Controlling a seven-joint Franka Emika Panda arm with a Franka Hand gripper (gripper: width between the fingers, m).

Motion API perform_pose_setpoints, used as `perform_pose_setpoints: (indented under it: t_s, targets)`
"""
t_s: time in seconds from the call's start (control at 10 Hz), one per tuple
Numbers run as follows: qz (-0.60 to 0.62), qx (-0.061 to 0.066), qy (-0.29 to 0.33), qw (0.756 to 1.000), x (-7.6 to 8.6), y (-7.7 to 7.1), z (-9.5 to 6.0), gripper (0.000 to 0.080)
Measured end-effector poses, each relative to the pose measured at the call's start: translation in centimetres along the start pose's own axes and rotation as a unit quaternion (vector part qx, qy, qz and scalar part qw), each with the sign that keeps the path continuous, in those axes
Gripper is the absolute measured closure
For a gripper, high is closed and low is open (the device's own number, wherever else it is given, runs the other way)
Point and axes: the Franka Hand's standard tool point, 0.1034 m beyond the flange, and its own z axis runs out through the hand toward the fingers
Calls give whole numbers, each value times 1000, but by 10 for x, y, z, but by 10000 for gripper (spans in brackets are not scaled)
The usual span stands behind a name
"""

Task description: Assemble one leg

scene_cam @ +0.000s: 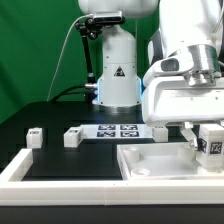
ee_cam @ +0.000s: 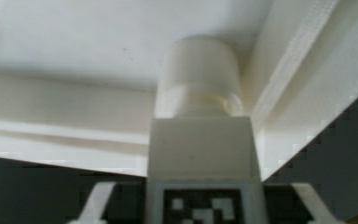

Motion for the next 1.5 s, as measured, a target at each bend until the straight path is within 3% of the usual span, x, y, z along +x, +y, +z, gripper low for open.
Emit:
perform_pose_setpoints:
  t_s: [0.4, 0.5, 0.6, 0.7, 1.2, 1.4, 1.5]
  targets:
    - [1, 2, -7, 1000, -2, -1, 1, 515]
    - [1, 2, -7, 1000, -2, -1, 1, 238]
    - [1, 2, -7, 1000, -2, -1, 1, 238]
    - [1, 2, -8, 1000, -2, -1, 1, 166]
    - [2, 2, -14, 1000, -1, 2, 0, 151]
    - [4, 5, -25, 1000, 13, 5, -11, 151]
    - [5, 12, -52, 999, 14, 3, -11, 151]
